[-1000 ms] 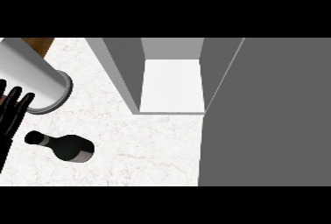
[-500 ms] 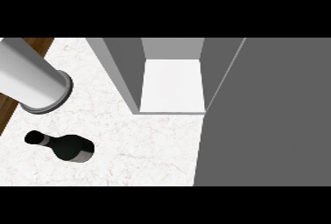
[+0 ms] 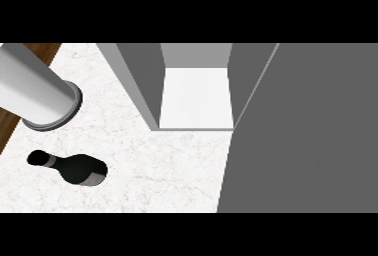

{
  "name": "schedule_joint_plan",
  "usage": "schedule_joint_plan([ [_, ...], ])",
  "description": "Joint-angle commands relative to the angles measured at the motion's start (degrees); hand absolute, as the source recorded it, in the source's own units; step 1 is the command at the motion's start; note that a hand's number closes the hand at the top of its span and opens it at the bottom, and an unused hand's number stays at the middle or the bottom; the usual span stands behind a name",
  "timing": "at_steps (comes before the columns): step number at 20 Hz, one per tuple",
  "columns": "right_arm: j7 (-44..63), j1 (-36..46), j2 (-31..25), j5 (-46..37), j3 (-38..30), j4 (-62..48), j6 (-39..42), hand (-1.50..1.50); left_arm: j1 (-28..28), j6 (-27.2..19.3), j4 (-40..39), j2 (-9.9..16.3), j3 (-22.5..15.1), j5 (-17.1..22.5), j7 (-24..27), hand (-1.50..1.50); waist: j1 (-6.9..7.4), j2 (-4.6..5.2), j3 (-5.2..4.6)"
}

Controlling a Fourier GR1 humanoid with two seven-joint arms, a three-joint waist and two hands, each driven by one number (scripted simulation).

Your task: Pick up the wine, place it into the cabinet and close the cabinet

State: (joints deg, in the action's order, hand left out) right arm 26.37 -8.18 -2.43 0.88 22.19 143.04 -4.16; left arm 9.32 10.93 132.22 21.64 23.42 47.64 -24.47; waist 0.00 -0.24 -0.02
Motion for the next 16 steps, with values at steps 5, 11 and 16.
schedule_joint_plan([
  [5, 3.02, -3.88, -2.69, -6.30, 4.48, 10.58, -2.63, -1.50, 0.28, -1.16, 1.89, -0.18, 1.34, -0.64, -2.96, -1.50, -0.39, -0.07, 0.01],
  [11, 12.63, 5.37, -3.14, -6.63, 1.98, 11.21, -6.68, -1.50, -1.57, 1.56, -2.66, -2.41, -1.88, -5.34, -0.36, -1.50, -0.47, 0.06, -0.06],
  [16, 11.02, 5.28, -3.45, -9.66, 6.75, 11.06, -8.87, -1.50, -3.26, 3.44, -9.42, -4.00, -3.16, -10.66, 3.20, -1.50, -1.04, 0.04, -0.09],
])
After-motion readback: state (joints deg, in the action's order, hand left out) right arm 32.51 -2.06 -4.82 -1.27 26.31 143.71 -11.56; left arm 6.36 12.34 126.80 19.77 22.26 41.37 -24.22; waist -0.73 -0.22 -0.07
